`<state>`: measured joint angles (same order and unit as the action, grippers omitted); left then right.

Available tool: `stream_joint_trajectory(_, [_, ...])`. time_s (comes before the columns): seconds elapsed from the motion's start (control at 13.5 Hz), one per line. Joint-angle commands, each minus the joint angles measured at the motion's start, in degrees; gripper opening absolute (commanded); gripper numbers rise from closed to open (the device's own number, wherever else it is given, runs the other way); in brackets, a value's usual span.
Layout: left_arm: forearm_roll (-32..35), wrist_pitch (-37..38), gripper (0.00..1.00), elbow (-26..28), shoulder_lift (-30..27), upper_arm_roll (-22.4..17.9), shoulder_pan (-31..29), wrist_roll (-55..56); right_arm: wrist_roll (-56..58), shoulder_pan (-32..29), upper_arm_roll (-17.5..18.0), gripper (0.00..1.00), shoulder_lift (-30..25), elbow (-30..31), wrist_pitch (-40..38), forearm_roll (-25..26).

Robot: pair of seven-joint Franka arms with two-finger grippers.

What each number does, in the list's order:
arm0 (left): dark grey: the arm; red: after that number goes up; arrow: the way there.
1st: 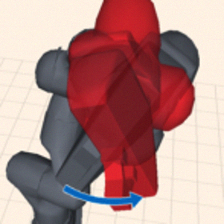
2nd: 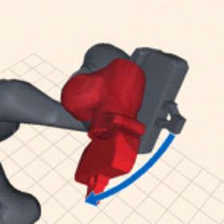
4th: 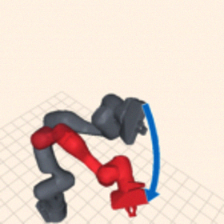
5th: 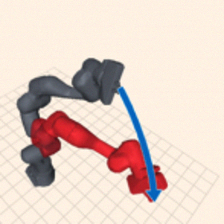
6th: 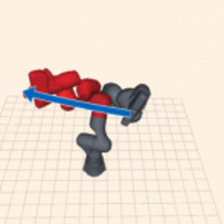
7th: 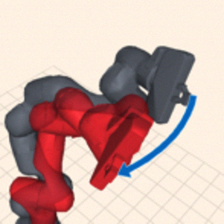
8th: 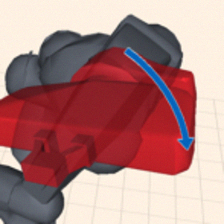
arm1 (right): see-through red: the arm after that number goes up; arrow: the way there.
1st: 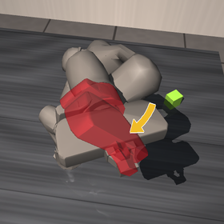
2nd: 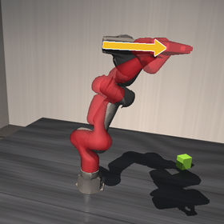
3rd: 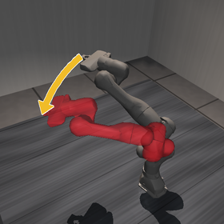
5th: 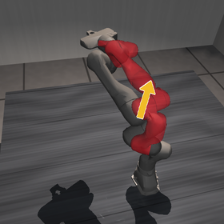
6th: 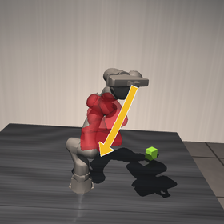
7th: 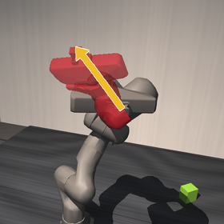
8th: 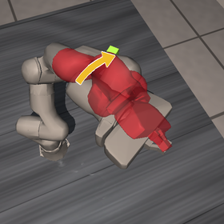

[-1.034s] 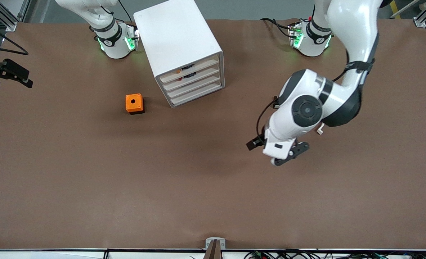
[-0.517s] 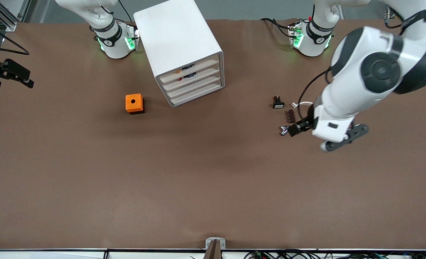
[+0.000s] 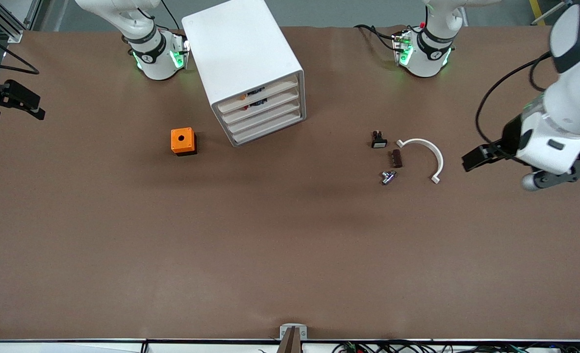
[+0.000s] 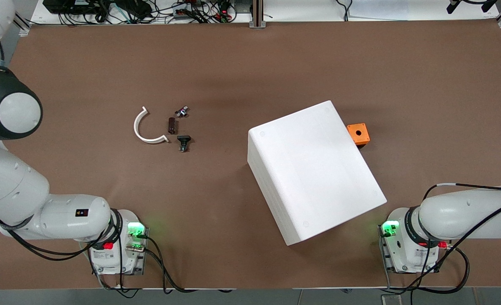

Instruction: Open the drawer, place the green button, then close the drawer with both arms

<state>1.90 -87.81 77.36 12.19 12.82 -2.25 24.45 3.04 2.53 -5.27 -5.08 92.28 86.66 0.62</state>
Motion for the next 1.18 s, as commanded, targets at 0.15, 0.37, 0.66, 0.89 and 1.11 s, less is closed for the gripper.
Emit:
stream_joint_trajectory(0.15, [1.0,2.46,1.0,1.47,-2.61,0.37,-2.5,-6.33,0.56,0.11,-0.09,1.0,0.59,-1.57,-0.96,0.08])
stream_joint_trajectory(0.37, [0.82,3.17,1.0,1.74,-4.72,0.37,-2.94,-10.64,0.56,0.11,-0.09,1.0,0.59,-1.75,-0.96,0.08])
stream_joint_trajectory(0.66, [0.65,2.3,1.0,8.05,-9.98,-0.85,-1.89,-11.0,0.56,0.19,-0.09,1.0,0.59,-1.92,-0.96,0.08])
stream_joint_trajectory(0.89, [0.03,1.15,1.0,12.01,-13.59,-5.6,1.54,-12.13,0.56,0.19,-0.09,1.0,0.59,-1.92,-0.96,0.08])
stream_joint_trajectory(1.11, [-1.38,-2.09,1.0,17.98,-18.24,-5.7,1.55,-13.02,0.56,0.19,0.0,1.0,0.68,-1.92,-0.96,0.08])
